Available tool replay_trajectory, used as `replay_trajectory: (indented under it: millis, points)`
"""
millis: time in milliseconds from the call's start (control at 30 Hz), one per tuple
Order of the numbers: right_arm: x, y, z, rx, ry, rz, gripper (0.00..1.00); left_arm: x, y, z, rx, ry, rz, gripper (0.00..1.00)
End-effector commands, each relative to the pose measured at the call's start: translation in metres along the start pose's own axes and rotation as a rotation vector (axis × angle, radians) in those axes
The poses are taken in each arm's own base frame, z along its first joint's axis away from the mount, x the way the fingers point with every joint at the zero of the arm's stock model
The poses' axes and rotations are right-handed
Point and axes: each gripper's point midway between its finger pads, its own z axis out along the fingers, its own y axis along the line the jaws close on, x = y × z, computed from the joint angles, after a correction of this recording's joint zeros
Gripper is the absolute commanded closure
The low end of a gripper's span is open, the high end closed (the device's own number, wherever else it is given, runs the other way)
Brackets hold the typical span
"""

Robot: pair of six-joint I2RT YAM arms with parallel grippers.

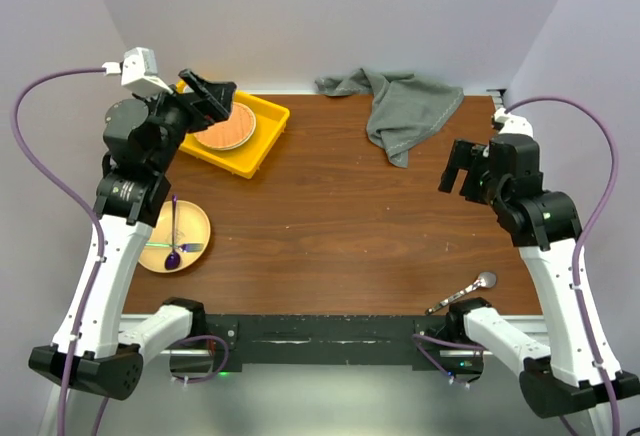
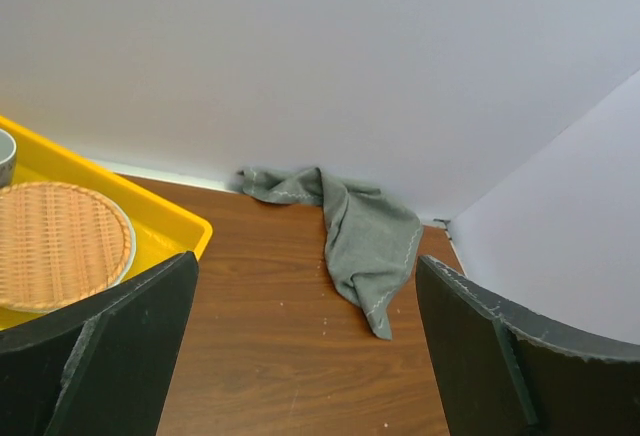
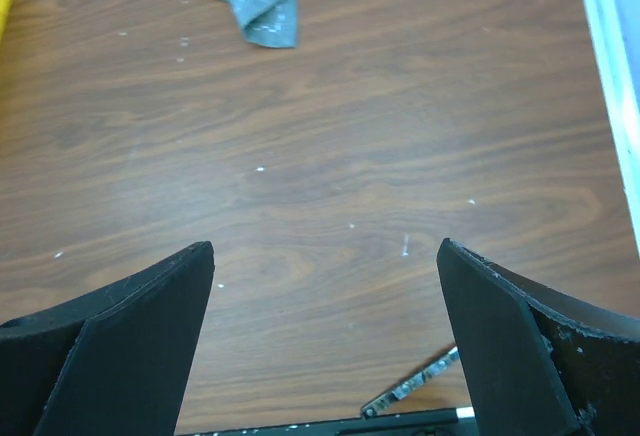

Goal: Fold the napkin, place the utensils inside, and roll it up
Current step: Move the napkin to the centre of the board

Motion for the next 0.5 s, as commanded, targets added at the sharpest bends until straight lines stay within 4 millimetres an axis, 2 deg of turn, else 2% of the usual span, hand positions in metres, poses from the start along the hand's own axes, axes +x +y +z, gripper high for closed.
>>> replay_trajectory:
  millis: [0, 67, 133, 167, 200, 233, 267, 300, 333, 400, 433, 467]
  points:
    - [-0.003, -0.008, 0.02, 0.096, 0.017, 0.037, 0.02, 0.003, -0.005, -0.005, 0.024, 0.03, 0.003, 0.05]
    - [-0.006, 0.004, 0.032, 0.067, 0.021, 0.072, 0.02, 0.013, 0.0, -0.005, 0.013, 0.057, -0.011, 0.05]
    - [-0.002, 0.013, 0.055, 0.06, 0.045, 0.093, 0.02, 0.024, 0.004, -0.004, 0.003, 0.099, 0.001, 0.05]
    - [-0.008, 0.026, 0.066, 0.012, 0.03, 0.127, 0.02, 0.029, 0.004, -0.002, 0.009, 0.124, 0.004, 0.05]
    - [-0.009, 0.031, 0.075, 0.003, 0.032, 0.131, 0.02, 0.039, 0.009, -0.002, -0.005, 0.165, 0.006, 0.05]
    - [-0.002, 0.038, 0.096, -0.002, 0.073, 0.12, 0.02, 0.045, 0.011, -0.002, -0.008, 0.189, 0.014, 0.05]
    - [-0.008, 0.047, 0.107, -0.026, 0.064, 0.125, 0.02, 0.054, 0.017, 0.0, -0.027, 0.22, 0.015, 0.05]
    - [-0.009, 0.05, 0.118, -0.016, 0.074, 0.137, 0.02, 0.063, 0.024, -0.003, -0.057, 0.251, 0.013, 0.05]
    - [-0.005, 0.053, 0.142, 0.015, 0.112, 0.147, 0.02, 0.068, 0.028, -0.005, -0.08, 0.26, -0.008, 0.04]
    - [-0.003, 0.056, 0.17, 0.036, 0.146, 0.186, 0.02, 0.084, 0.038, -0.013, -0.119, 0.298, -0.044, 0.04]
    - [-0.012, 0.058, 0.179, 0.046, 0.139, 0.2, 0.02, 0.09, 0.037, -0.016, -0.119, 0.317, -0.068, 0.04]
    - [0.001, 0.055, 0.205, 0.086, 0.189, 0.183, 0.02, 0.101, 0.034, -0.021, -0.094, 0.36, -0.086, 0.03]
